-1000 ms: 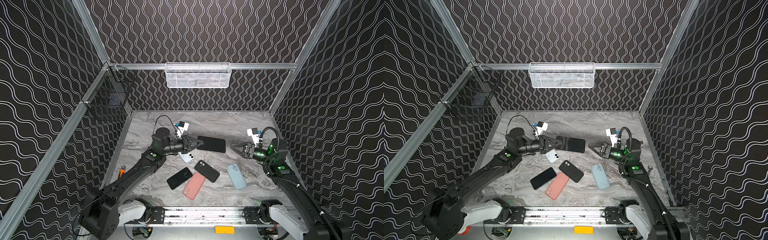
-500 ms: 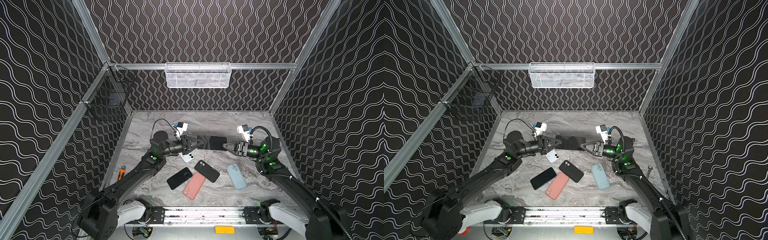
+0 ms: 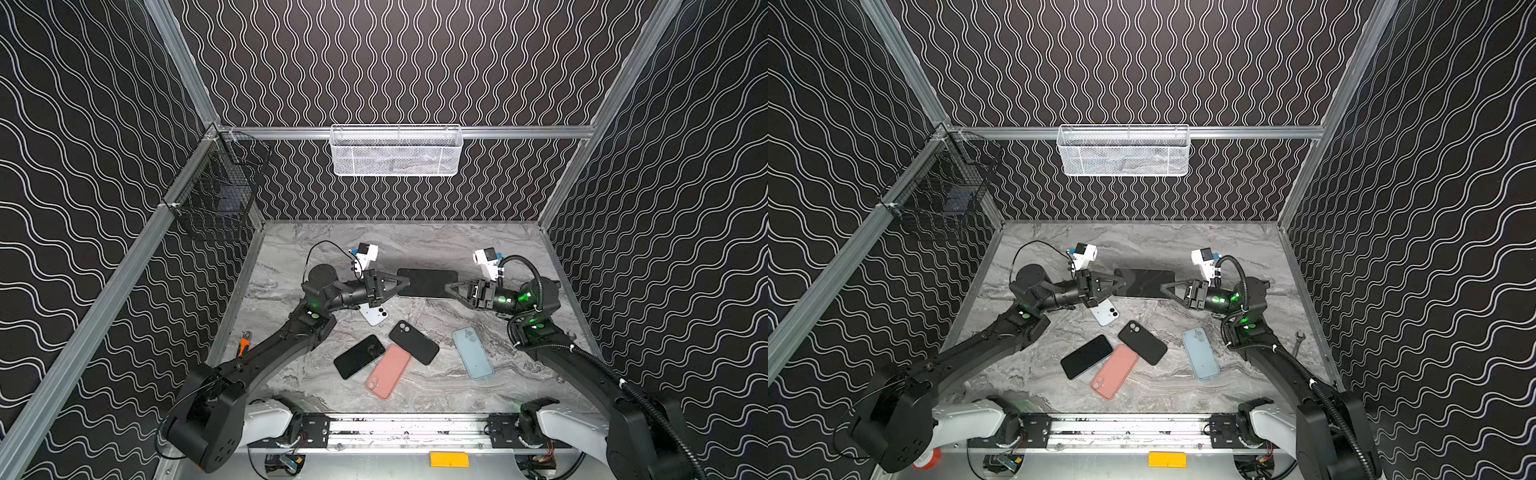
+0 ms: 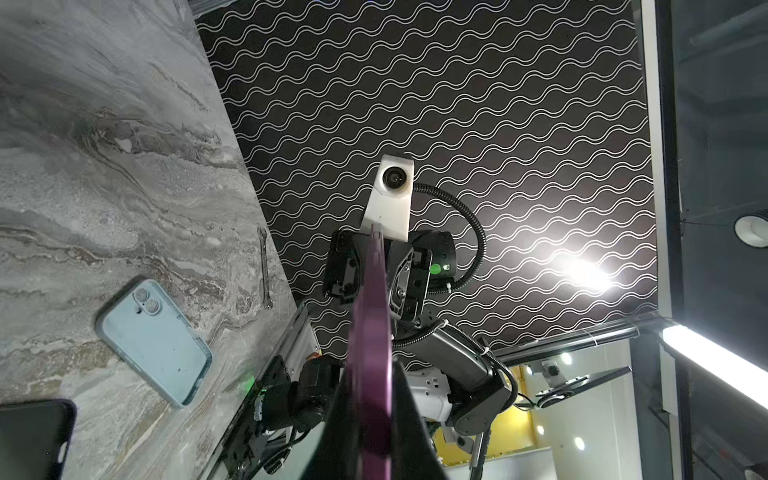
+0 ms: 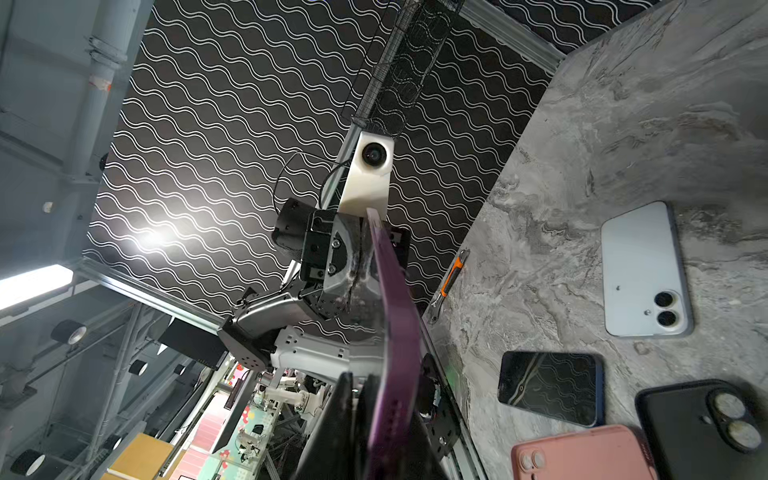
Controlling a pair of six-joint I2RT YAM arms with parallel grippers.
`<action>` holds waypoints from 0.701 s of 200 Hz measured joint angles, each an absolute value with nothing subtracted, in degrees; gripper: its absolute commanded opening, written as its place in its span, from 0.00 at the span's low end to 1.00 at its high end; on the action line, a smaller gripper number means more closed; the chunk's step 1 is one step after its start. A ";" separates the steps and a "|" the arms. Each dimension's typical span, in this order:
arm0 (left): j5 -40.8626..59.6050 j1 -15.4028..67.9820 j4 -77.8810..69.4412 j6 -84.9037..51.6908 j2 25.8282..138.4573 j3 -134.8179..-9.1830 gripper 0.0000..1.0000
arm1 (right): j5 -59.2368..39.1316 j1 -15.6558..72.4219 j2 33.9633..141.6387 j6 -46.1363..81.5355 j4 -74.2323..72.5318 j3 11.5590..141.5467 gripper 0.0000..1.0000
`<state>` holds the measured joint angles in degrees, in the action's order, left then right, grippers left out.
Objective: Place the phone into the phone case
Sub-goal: 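Hold the phone between both grippers above the table, then release the phone from the left gripper and reach toward the pink case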
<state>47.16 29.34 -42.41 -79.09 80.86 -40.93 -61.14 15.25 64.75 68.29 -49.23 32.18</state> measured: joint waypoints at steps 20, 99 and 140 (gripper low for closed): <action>47.59 29.26 -43.66 -78.35 81.60 -41.19 0.02 | -61.14 15.16 65.10 68.34 -48.18 32.95 0.08; 43.11 29.26 -22.48 -65.82 74.08 -46.22 0.56 | -61.45 15.20 64.16 63.55 -42.28 35.20 0.00; 28.95 29.23 5.10 -53.36 64.95 -53.06 0.58 | -56.42 14.35 60.69 52.49 -24.95 39.64 0.00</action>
<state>28.95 29.23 5.10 -53.36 64.95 -53.06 -56.42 14.35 60.69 52.49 -24.95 39.64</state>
